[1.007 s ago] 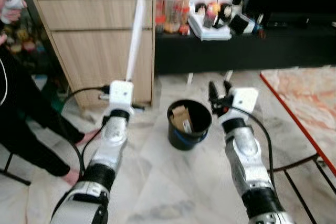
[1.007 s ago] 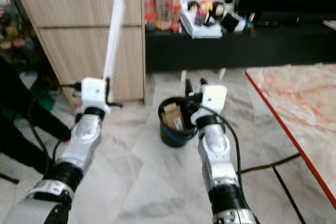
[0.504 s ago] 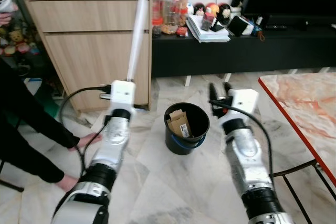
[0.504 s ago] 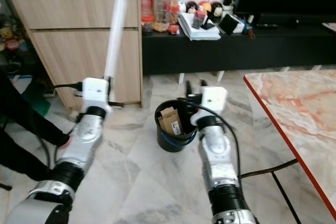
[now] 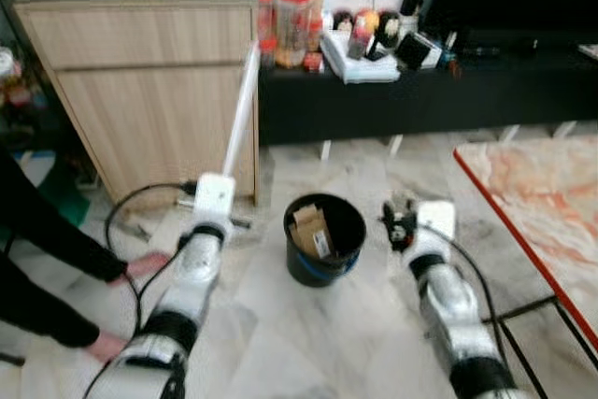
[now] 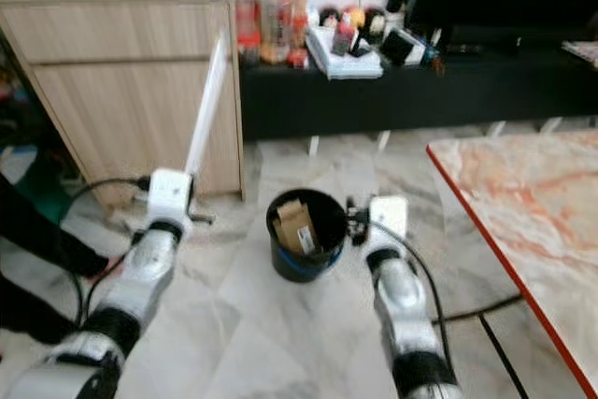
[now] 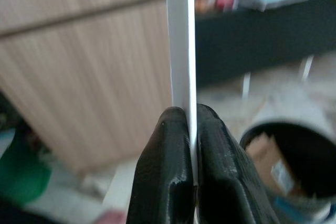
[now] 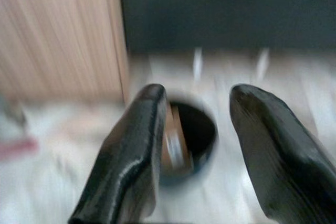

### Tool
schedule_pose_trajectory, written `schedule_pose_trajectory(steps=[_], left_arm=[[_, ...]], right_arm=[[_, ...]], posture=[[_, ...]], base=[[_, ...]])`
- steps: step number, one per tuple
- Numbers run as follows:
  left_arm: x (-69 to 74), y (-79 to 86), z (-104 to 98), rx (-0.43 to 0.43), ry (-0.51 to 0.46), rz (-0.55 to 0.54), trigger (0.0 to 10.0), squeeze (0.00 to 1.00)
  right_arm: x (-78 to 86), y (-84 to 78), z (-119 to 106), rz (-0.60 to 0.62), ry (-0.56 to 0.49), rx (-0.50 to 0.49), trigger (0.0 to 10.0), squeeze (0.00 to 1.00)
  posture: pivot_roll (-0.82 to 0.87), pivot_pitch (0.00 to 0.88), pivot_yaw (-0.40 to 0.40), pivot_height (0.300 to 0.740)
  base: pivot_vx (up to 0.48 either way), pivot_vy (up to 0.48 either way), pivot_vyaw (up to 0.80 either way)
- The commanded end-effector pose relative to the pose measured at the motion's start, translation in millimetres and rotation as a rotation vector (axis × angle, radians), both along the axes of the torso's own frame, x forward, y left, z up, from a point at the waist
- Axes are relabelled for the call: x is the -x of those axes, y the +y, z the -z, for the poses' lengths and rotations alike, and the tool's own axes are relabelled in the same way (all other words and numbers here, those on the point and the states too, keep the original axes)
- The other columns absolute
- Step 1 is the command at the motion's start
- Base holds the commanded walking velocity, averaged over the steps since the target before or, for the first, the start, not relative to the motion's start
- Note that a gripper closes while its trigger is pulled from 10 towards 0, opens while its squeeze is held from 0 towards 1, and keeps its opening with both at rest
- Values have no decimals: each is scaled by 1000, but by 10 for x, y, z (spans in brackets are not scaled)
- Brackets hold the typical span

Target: Picking trash to rubbish bin

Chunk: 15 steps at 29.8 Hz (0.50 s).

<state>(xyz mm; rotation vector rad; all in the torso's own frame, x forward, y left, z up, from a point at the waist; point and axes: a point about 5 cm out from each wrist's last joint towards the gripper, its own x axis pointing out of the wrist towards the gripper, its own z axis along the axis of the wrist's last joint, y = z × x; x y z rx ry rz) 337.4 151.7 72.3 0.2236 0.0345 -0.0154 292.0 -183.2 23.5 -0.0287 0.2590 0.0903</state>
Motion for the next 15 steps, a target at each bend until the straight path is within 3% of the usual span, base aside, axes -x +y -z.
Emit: schedule_pose_trajectory(steps=[1, 6, 8, 15], left_arm=[[118, -49, 235, -32, 105, 29, 10000, 0], [252, 53, 462, -30, 222, 3, 10000, 0], [364, 126, 622, -12, 314, -17, 10000, 0], [614, 238, 903, 9, 473, -63, 10000, 0]], right_arm=[[238, -172, 286, 34, 143, 8, 10000, 0], [461, -279, 519, 59, 282, 47, 10000, 0], [598, -377, 635, 112, 357, 52, 10000, 0], [787, -397, 793, 138, 466, 43, 10000, 0]], posture=[[58, 60, -72, 740], [58, 55, -70, 740], [61, 49, -64, 740], [63, 33, -62, 740]], base=[[334, 0, 0], [334, 0, 0], [336, 0, 0], [331, 0, 0]])
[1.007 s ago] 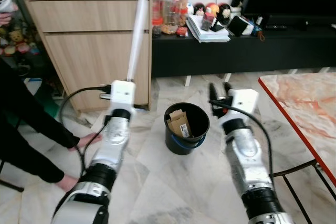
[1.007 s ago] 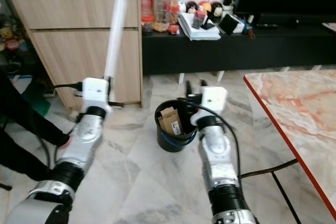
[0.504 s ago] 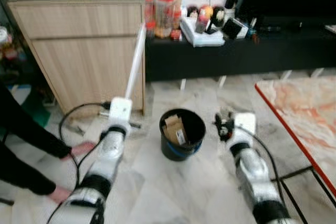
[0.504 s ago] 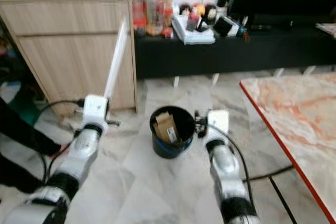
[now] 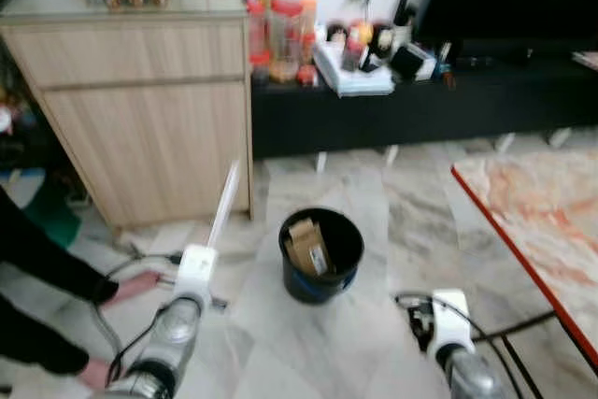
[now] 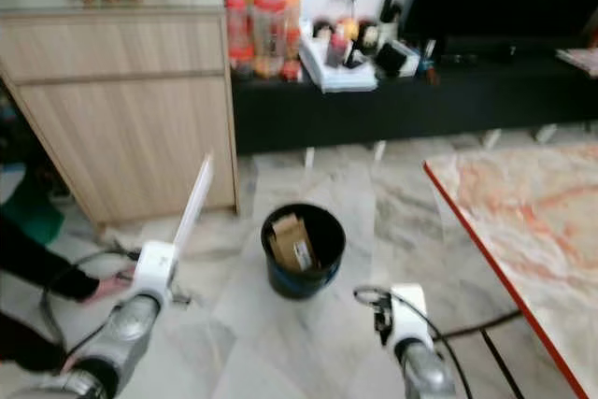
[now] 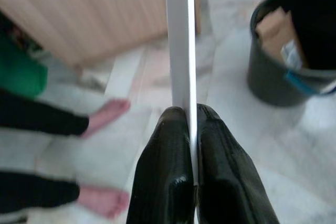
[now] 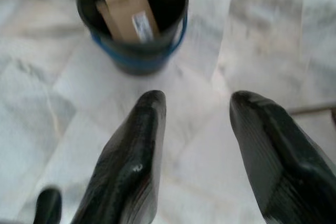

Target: Picking trash to rubbish bin

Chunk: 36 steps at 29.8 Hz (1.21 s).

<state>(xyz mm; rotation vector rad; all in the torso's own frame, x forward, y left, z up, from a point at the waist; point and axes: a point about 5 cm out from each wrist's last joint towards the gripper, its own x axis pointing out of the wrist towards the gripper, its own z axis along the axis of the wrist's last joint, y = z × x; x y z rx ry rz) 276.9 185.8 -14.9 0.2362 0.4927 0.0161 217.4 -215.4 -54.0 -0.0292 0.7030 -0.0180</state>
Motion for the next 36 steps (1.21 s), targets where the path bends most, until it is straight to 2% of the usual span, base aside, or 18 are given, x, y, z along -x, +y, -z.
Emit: schedule_pose_trajectory(steps=[1, 3, 7, 36], left_arm=[[30, -95, 52, 37, 34, 2, 10000, 0], [78, -80, 97, 49, 58, -19, 10000, 0], [87, -86, 105, 50, 62, -13, 10000, 0], [51, -144, 82, 66, 54, 10, 10000, 0]], right_arm=[[46, -61, 26, 29, 28, 9, 10000, 0], [45, -3, 40, 27, 30, -4, 10000, 0], [43, 53, 51, 23, 31, -20, 10000, 0], [51, 142, 78, -42, 52, -24, 10000, 0]], posture=[[62, 32, -62, 740], [60, 30, -59, 740], [62, 26, -58, 740], [76, 1, -68, 740]], base=[[330, 0, 0], [328, 0, 0], [328, 0, 0], [329, 0, 0]])
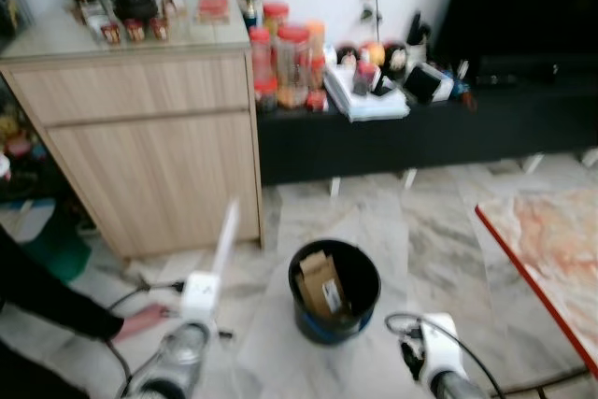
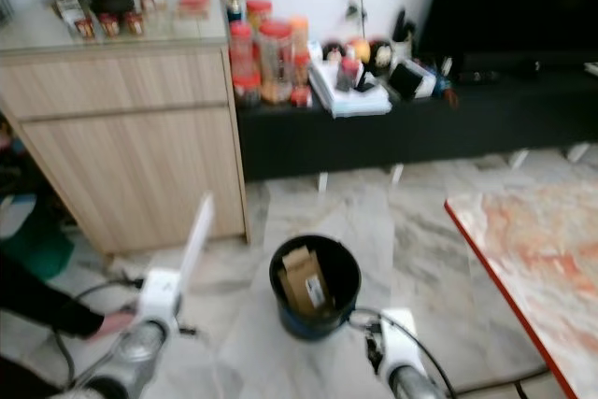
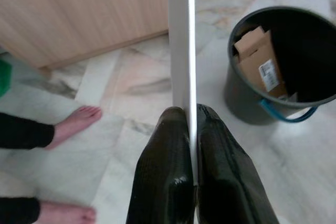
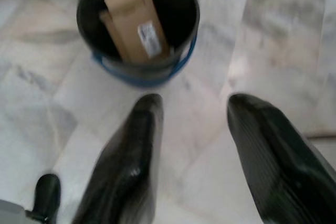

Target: Picking trash to rubbish bin

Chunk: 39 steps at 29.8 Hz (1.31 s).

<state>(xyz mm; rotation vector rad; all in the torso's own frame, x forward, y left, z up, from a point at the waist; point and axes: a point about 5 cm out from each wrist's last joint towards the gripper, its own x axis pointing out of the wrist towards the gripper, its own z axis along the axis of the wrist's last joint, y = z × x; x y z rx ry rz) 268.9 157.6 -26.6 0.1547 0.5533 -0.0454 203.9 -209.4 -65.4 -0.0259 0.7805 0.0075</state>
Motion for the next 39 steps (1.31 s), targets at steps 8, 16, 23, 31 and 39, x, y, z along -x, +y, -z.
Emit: schedule_pose_trajectory(steps=[8, 16, 23, 31, 39], left_arm=[[-38, 144, -43, -20, -15, -37, 10000, 0], [-56, 143, -58, -15, -21, -42, 10000, 0], [-61, 138, -61, -10, -22, -44, 10000, 0], [-73, 131, -72, -7, -26, -38, 10000, 0], [-91, 100, -84, 0, -30, -27, 10000, 0]], right_arm=[[-101, 85, -46, -27, -29, -15, 10000, 0], [-122, 100, -57, -45, -35, -9, 10000, 0], [-134, 108, -65, -63, -41, 1, 10000, 0], [-144, 130, -69, -82, -44, 8, 10000, 0], [-150, 134, -73, -88, -46, 11, 10000, 0]], posture=[[81, 16, -71, 740], [79, 26, -71, 740], [80, 36, -70, 740], [77, 46, -67, 740], [78, 50, -68, 740]], base=[[331, 0, -200], [330, 0, -100], [328, 0, 0], [330, 0, 0], [331, 0, 0]])
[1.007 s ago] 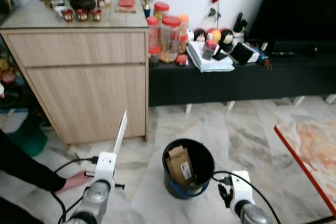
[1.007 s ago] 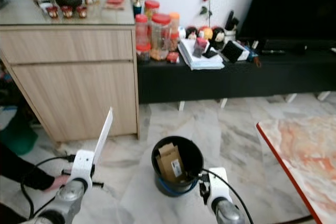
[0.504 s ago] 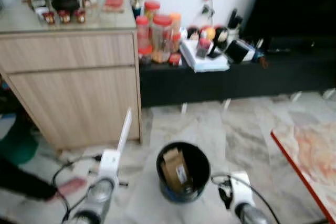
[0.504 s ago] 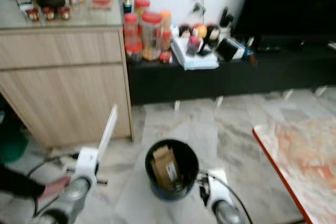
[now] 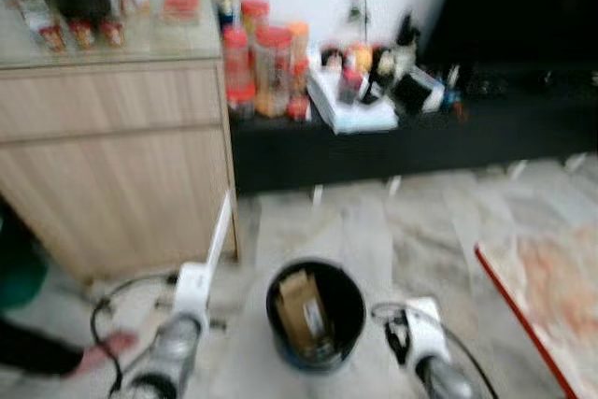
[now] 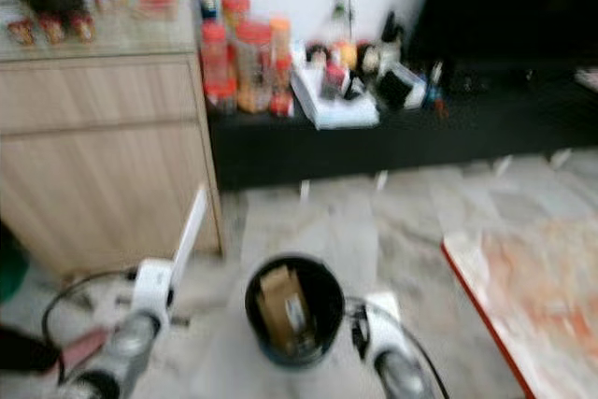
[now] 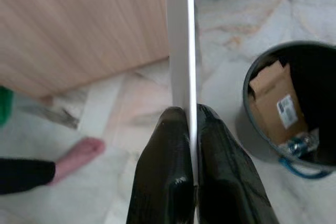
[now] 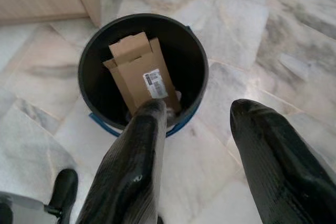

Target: Picking trash to rubbish bin

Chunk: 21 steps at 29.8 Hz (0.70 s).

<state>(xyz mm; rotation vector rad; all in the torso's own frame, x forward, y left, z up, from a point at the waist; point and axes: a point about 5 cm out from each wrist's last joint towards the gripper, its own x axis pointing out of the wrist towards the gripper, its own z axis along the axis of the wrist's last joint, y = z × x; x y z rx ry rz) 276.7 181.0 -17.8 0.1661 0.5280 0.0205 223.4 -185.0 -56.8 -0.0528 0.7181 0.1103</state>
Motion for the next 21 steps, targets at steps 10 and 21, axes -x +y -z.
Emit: schedule_pose_trajectory(steps=[10, 21], left_arm=[[-20, -144, -1, 31, -1, 41, 10000, 0], [-16, -175, 5, 42, 5, 60, 10000, 0]], right_arm=[[45, -100, 16, 8, 17, 25, 10000, 0], [44, -89, 14, -12, 11, 34, 10000, 0]], posture=[[76, 51, -66, 740], [75, 56, -66, 740]], base=[[330, 0, -320], [329, 0, -73]])
